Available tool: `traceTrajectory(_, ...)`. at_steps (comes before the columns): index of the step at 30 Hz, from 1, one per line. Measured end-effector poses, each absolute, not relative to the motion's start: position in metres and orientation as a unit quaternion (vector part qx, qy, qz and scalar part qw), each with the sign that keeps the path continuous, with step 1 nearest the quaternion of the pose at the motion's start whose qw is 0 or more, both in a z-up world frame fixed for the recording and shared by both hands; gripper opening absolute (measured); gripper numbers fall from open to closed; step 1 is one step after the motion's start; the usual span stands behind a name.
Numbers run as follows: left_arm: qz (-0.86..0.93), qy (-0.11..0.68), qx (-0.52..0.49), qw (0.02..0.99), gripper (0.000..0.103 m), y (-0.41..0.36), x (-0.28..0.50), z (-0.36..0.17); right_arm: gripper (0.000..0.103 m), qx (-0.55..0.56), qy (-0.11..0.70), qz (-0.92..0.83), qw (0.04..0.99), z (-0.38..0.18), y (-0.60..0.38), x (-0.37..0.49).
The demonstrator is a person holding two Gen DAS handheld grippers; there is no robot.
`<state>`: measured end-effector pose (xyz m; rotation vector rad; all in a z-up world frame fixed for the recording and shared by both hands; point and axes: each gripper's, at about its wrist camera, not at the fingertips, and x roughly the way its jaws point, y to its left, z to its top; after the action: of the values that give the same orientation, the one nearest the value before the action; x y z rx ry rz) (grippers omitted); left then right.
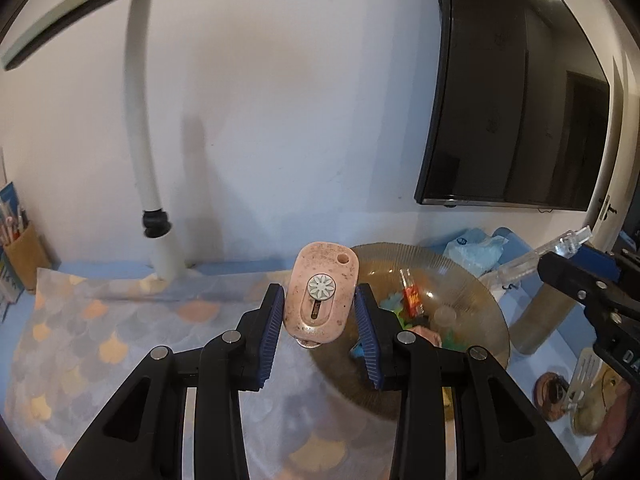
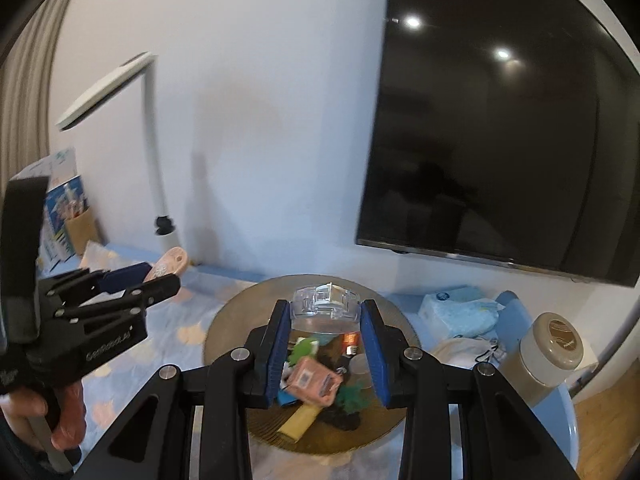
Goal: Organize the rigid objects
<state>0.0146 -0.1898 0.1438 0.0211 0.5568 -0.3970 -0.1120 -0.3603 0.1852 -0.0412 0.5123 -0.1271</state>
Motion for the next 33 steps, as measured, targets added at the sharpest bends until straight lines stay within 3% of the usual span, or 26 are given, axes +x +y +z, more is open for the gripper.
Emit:
traceTrajectory(7,-0.206,0.3,0.008,0.931,0.033,-0.215,0.039,0.118,0.035,0.064,0.312,-0.079,0.945,0.136,-0.4,-0.079)
traceTrajectory(18,-0.229,0.337,0.014,0.913,0.034,-0.233,0.06,0.082,0.035,0.079,0.357,-0.091,0.926,0.1,-0.408,-0.058)
traceTrajectory(19,-0.235,0.337,0.019,0.912,0.041,-0.234,0.06,0.082,0.036,0.081,0.359,-0.087,0.926,0.1,-0.408,-0.057)
traceTrajectory(20,-0.236,0.338,0.023,0.911,0.06,-0.234,0.059,0.082,0.041,0.084,0.367,-0.086,0.923,0.099,-0.408,-0.055)
traceTrajectory(22,-0.237,0.329,0.011,0.914,0.083,-0.223,0.055,0.087,0.049,0.09,0.37,-0.102,0.919,0.1,-0.41,-0.057)
traceTrajectory(29,-0.223,0.315,-0.033,0.922,0.083,-0.139,0.029,0.118,0.056,0.142,0.343,-0.084,0.925,0.128,-0.391,-0.09)
traceTrajectory(33,-0.192,0.304,-0.048,0.932,0.083,-0.08,0.004,0.136,0.067,0.149,0.329,-0.031,0.932,0.146,-0.339,-0.108)
